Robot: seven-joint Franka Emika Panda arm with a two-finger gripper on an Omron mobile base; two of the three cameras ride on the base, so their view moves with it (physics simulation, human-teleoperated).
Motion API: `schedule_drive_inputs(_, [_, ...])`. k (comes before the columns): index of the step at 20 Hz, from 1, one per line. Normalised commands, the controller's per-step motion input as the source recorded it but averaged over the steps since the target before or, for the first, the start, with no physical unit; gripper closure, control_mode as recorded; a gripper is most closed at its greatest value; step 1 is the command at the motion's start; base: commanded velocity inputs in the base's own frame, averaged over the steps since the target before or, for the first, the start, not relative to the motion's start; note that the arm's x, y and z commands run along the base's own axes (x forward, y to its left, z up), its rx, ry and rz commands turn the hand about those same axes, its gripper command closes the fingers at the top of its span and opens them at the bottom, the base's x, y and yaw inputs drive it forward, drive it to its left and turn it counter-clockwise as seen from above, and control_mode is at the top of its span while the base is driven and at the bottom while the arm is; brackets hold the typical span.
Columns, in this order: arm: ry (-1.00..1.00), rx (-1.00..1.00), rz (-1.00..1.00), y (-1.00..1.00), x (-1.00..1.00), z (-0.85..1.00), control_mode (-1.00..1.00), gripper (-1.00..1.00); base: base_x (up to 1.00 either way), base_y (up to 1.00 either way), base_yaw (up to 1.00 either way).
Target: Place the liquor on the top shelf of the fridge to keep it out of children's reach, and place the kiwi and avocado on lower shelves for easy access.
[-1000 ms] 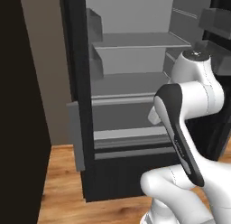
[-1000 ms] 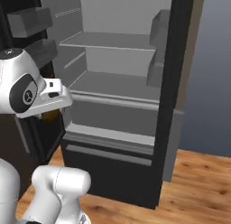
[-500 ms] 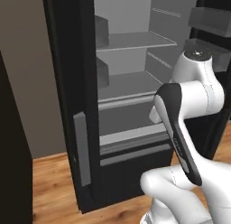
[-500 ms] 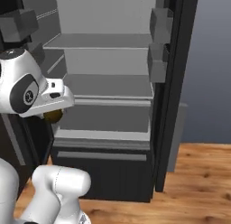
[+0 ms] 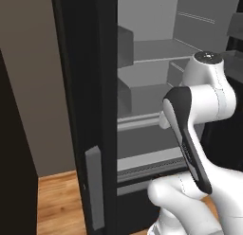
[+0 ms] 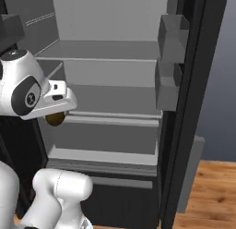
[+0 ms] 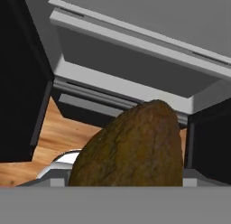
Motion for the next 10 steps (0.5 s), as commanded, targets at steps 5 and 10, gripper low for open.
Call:
schedule_drive_inputs(5, [0.00,0.00,0.00,0.00,0.00,0.00,1.00,1.00,0.52,-0.27,0.19])
schedule_drive_inputs(10, [0.00,0.00,0.00,0.00,0.00,0.00,1.00,1.00,0.38,-0.35,0.17])
